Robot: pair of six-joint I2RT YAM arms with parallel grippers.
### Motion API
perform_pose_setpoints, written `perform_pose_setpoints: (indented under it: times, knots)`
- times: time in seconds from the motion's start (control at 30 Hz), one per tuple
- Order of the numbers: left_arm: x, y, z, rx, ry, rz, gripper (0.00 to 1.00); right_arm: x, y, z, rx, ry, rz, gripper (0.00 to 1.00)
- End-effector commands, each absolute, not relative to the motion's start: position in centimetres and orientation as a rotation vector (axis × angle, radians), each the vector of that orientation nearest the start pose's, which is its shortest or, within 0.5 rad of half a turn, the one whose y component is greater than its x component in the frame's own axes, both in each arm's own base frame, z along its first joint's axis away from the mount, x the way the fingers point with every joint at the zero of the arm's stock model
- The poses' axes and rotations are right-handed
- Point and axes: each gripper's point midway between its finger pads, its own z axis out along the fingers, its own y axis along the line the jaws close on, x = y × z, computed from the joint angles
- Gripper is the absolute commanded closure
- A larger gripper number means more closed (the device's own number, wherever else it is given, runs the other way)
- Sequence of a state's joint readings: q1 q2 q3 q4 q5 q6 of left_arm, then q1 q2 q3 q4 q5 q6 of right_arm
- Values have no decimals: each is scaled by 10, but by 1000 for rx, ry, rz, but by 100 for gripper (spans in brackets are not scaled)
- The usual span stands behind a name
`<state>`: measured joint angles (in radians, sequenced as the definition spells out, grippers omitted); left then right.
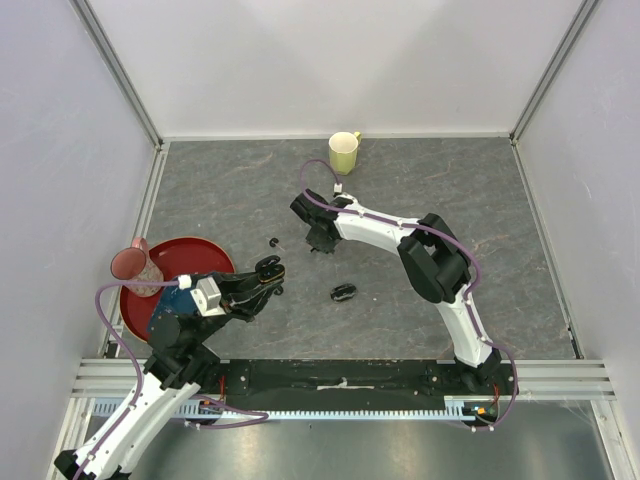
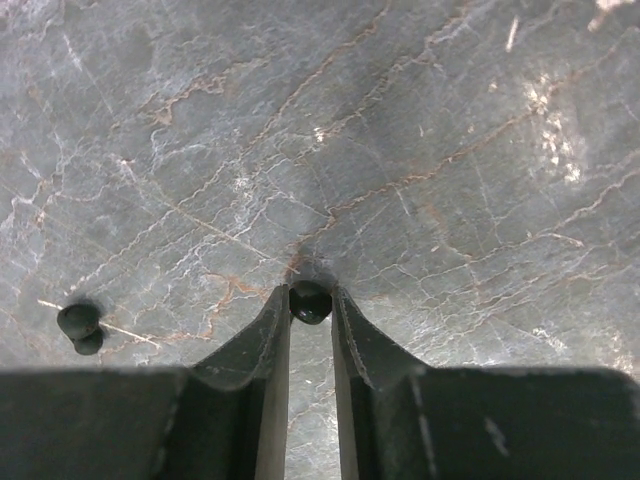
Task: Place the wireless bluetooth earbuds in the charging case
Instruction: Pick up the earbud from the center of the board.
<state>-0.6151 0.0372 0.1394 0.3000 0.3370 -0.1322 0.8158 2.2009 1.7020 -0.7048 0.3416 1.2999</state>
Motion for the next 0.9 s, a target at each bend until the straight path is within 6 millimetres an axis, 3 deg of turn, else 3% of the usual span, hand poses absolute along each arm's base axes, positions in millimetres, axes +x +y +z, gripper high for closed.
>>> perform_pose_setpoints:
  times: [0.0, 0.13, 0.27, 0.5, 0.67, 0.87]
  knots:
    - [148, -178, 286, 575, 1029, -818, 98, 353, 338, 19, 519, 2596, 154, 83]
    - [148, -177, 288, 572, 1031, -817, 98, 347, 329, 15, 301, 2619, 135, 83]
    - [148, -179, 289, 578, 1035, -823, 98, 333, 302, 10, 98, 2636, 57, 83]
    - [145, -181, 294, 583, 1041, -852, 98, 320, 279, 8, -176, 2593, 140, 79]
    - [143, -182, 297, 578, 1042, -873, 98, 314, 266, -2, -279, 2615, 212, 74]
    - [140, -183, 300, 573, 1048, -898, 98, 322, 271, 4, -331, 2593, 278, 65]
